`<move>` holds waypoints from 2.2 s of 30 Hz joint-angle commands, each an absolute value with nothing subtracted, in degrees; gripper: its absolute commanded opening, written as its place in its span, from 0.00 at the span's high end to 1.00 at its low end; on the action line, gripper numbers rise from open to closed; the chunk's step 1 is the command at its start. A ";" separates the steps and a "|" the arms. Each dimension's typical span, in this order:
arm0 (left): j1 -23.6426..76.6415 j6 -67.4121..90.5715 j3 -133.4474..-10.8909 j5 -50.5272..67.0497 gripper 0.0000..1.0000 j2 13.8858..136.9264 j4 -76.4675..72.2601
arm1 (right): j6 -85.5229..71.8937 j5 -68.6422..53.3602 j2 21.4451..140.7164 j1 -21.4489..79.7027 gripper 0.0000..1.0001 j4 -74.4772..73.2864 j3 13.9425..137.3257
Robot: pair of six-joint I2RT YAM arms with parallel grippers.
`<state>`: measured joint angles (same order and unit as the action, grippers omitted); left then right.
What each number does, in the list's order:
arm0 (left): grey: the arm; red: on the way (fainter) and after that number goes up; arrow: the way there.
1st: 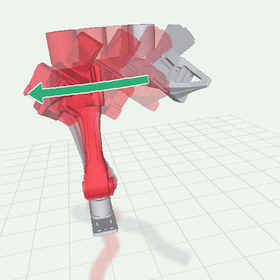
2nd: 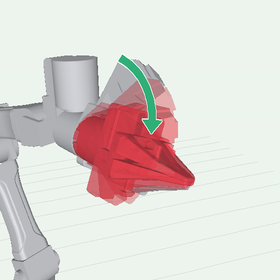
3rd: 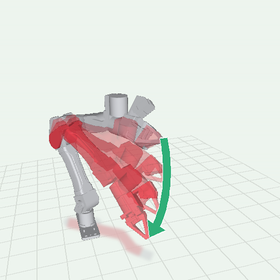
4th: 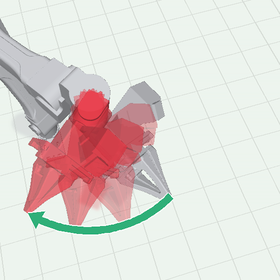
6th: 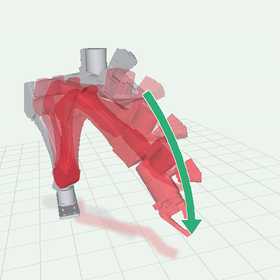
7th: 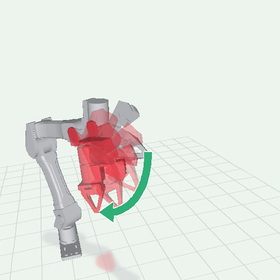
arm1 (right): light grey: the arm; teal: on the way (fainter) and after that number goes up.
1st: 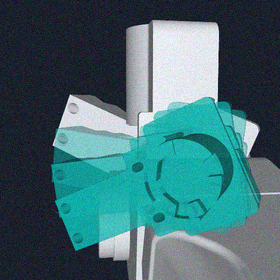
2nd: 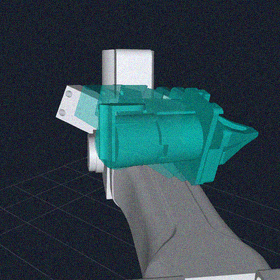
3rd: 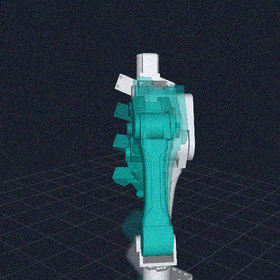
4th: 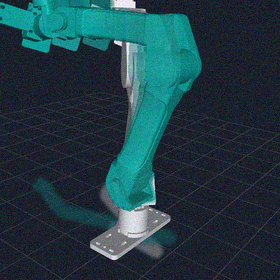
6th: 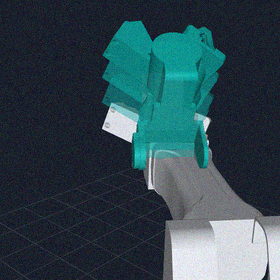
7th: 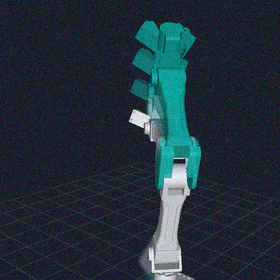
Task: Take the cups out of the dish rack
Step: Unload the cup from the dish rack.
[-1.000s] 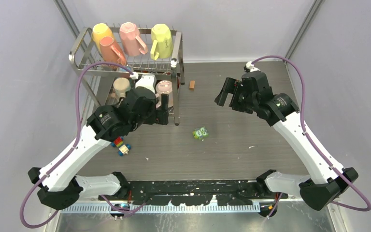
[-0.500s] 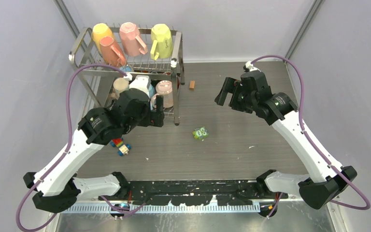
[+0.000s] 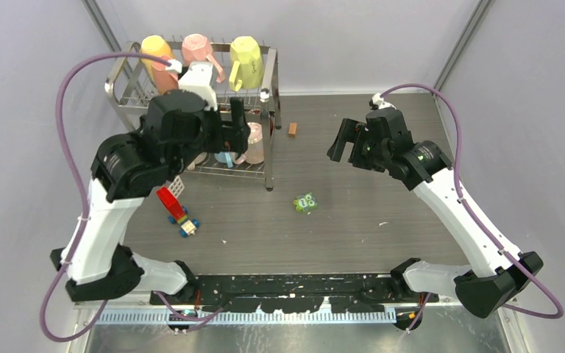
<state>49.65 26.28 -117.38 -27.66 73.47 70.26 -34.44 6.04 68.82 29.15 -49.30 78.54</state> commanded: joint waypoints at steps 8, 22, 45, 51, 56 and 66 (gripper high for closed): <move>38.05 12.48 -145.40 -22.51 0.00 93.20 70.15 | -33.17 4.27 67.50 29.31 0.00 -47.14 77.82; 27.30 2.90 -146.67 -7.04 0.08 99.56 57.26 | -33.05 3.04 68.46 29.36 0.00 -48.13 77.82; 20.40 1.75 -139.58 1.89 0.42 105.80 55.07 | -33.66 3.69 67.63 29.35 0.00 -50.71 77.98; 20.39 1.66 -136.71 3.15 0.47 105.34 54.76 | -33.66 3.68 67.35 29.36 0.00 -50.41 77.44; 20.40 1.60 -135.12 2.10 0.53 104.96 54.48 | -33.66 3.76 66.98 29.33 0.00 -50.11 76.92; 20.43 1.30 -134.50 1.02 0.71 105.05 54.45 | -33.63 3.60 66.18 29.35 0.00 -49.77 76.40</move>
<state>20.64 2.37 -134.65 1.54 106.30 56.51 -33.93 3.57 68.12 29.15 -51.05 76.73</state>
